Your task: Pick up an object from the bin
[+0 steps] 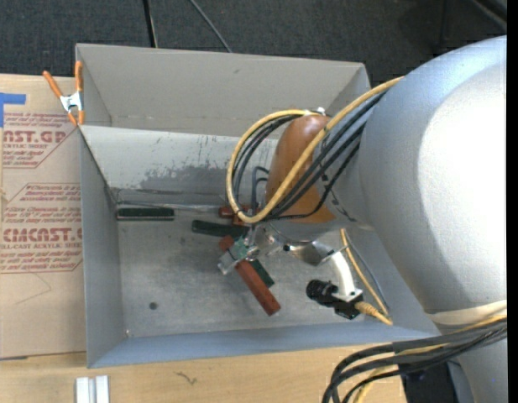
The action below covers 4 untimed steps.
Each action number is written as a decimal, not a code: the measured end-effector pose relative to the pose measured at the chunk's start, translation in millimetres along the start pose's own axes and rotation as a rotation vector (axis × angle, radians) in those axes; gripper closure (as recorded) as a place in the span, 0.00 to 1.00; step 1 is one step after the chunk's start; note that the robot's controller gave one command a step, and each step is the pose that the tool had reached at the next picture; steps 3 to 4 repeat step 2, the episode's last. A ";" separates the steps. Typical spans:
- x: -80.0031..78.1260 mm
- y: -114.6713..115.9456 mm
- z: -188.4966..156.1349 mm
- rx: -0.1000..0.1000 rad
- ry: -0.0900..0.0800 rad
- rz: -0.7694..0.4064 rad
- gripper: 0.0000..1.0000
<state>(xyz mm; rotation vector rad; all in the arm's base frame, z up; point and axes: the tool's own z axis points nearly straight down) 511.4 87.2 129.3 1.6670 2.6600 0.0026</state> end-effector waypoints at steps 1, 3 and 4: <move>0.1 -0.4 -1.4 0.005 0.001 -0.001 1.00; -0.2 0.7 -59.4 -0.001 0.000 -0.003 1.00; -0.2 0.7 -59.4 -0.001 0.000 -0.003 1.00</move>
Offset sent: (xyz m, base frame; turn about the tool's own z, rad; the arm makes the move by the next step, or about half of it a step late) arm 0.0000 0.0000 0.0023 0.0000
